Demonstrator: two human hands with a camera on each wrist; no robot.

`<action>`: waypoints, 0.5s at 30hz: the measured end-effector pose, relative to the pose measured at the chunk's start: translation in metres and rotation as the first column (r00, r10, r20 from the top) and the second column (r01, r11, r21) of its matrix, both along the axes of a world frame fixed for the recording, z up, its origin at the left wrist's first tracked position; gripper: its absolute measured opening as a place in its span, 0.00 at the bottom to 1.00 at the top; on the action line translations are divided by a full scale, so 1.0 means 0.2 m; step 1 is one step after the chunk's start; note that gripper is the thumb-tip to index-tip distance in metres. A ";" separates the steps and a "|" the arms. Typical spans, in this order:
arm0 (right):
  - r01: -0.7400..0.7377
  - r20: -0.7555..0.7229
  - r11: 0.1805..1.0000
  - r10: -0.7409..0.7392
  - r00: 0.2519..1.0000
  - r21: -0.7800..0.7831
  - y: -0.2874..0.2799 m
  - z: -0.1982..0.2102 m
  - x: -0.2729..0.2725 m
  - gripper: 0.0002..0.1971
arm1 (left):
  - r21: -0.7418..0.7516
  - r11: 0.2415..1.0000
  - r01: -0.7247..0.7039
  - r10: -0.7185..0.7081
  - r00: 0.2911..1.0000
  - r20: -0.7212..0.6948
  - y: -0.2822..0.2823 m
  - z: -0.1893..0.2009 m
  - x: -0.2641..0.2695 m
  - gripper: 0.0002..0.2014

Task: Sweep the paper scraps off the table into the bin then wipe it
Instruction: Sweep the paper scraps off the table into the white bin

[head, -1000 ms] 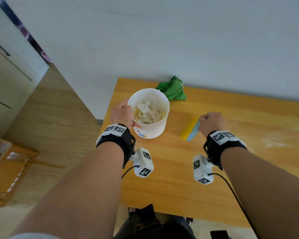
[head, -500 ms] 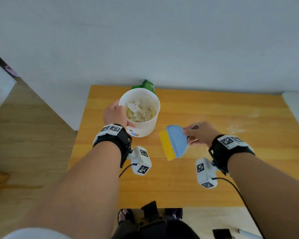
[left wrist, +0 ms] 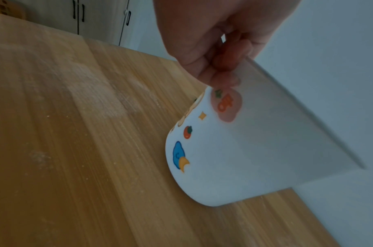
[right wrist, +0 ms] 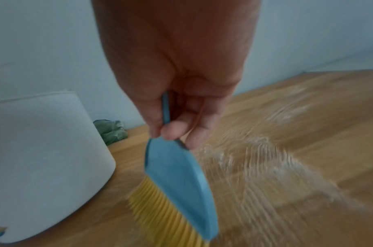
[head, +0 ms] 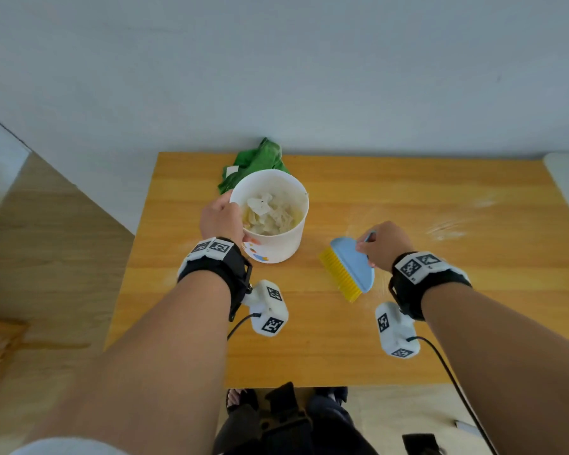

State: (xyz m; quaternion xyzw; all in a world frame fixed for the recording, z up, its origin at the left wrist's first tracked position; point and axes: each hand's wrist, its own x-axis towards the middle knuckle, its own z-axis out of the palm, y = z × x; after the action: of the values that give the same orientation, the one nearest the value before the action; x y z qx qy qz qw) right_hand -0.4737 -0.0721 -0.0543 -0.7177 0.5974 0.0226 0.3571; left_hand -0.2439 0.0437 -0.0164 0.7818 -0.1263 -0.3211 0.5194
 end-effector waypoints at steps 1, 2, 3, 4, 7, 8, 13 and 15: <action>0.012 -0.029 0.999 -0.013 0.999 -0.044 -0.03 0.00 -0.02 0.15 | -0.006 1.000 -0.008 0.008 1.000 -0.006 -0.01 -0.01 -0.01 0.24; 0.022 -0.059 0.997 -0.027 0.998 -0.075 -0.05 0.01 -0.03 0.15 | -0.007 1.000 -0.017 0.017 1.000 -0.006 -0.03 -0.01 -0.02 0.25; 0.030 -0.073 0.996 -0.036 0.997 -0.084 -0.07 0.02 -0.05 0.15 | -0.005 1.000 -0.028 0.028 1.000 -0.006 -0.05 -0.02 -0.04 0.25; 0.040 -0.062 0.996 -0.045 0.997 -0.075 -0.09 0.02 -0.07 0.14 | -0.003 0.999 -0.037 0.037 0.999 -0.008 -0.06 -0.02 -0.05 0.26; 0.151 0.053 0.987 -0.148 0.988 -0.060 -0.15 0.08 -0.12 0.13 | -0.010 0.998 -0.054 0.054 0.998 -0.011 -0.12 -0.02 -0.10 0.24; 0.198 0.078 0.976 -0.191 0.978 -0.095 -0.18 0.11 -0.15 0.13 | -0.012 0.998 -0.057 0.057 0.998 -0.008 -0.14 -0.02 -0.11 0.24; 0.161 -0.053 0.941 -0.184 0.981 -0.298 -0.31 0.23 -0.38 0.22 | -0.038 0.999 -0.020 0.021 1.000 0.015 -0.30 -0.02 -0.25 0.23; 0.169 -0.099 0.930 -0.211 0.972 -0.325 -0.36 0.21 -0.49 0.21 | -0.048 0.999 -0.008 0.010 1.000 0.026 -0.35 -0.04 -0.32 0.23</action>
State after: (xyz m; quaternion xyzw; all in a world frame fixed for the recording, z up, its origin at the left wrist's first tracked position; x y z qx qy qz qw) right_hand -0.5710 -0.1449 -0.0118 -0.7008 0.6826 -0.0600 0.1982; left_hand -0.3080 -0.0263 -0.0236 0.7737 -0.1373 -0.3053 0.5379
